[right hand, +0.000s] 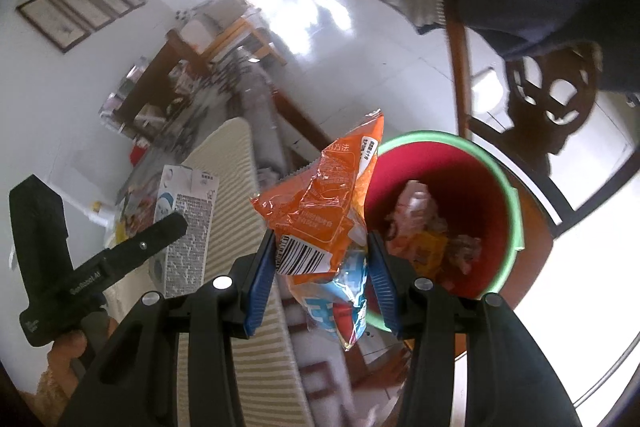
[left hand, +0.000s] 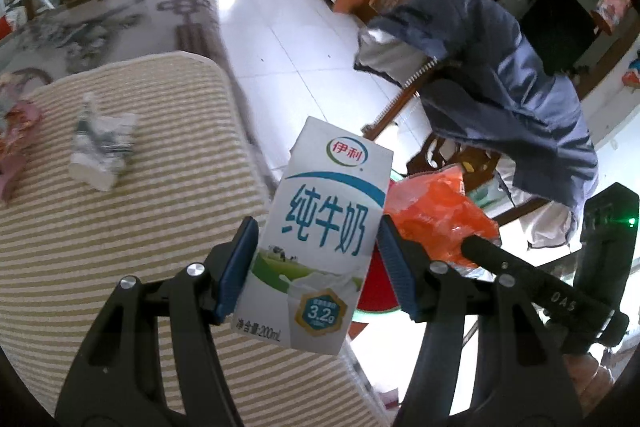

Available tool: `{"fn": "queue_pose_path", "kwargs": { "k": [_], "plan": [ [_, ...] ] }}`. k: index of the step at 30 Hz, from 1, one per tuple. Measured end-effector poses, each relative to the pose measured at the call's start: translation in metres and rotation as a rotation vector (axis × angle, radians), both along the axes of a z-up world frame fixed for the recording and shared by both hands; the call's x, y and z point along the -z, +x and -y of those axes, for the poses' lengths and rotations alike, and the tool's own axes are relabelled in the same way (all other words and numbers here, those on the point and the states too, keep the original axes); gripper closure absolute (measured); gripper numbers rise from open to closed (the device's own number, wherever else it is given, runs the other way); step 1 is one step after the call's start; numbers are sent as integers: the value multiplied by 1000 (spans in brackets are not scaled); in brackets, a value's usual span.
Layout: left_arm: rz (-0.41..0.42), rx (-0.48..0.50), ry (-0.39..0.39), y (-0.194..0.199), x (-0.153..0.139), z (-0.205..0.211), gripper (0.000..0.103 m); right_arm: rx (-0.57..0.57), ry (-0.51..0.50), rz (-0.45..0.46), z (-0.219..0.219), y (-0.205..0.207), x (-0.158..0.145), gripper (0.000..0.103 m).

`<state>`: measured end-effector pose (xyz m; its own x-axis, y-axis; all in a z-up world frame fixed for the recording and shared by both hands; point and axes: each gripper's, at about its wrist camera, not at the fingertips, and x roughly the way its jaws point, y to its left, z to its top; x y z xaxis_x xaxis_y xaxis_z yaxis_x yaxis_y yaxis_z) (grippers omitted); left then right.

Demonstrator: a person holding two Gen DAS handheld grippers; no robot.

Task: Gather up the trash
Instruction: 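Carry the milk carton and orange bag over the red bin and open both tools, then move both tools back over the table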

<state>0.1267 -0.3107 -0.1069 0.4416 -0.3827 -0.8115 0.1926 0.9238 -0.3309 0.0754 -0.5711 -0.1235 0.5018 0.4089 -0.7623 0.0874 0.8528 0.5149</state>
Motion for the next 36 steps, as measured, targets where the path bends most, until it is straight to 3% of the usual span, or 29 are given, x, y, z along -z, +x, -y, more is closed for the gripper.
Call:
{"fn": "queue_pose_path", "kwargs": {
  "k": [6,8,10,12,27,36],
  "plan": [
    [-44,111,7,10,13,45,43,74,16,-1,28,-3,4,54],
    [-55,120,14,11,16,52,28,97,12,5,34,-3,4,42],
    [-60,121,8,10,19,54,27,116,26,7,39,-3,6,33],
    [-68,117,9,10,21,52,27,127,34,1,42,-3,7,32],
    [-70,-32,-6,-8,17,-22,27,40,34,-23,-7,11,10,32],
    [-73,-103,-24,-40,20,-96,27,-67,-8,-29,-92,9,9,32]
  ]
}}
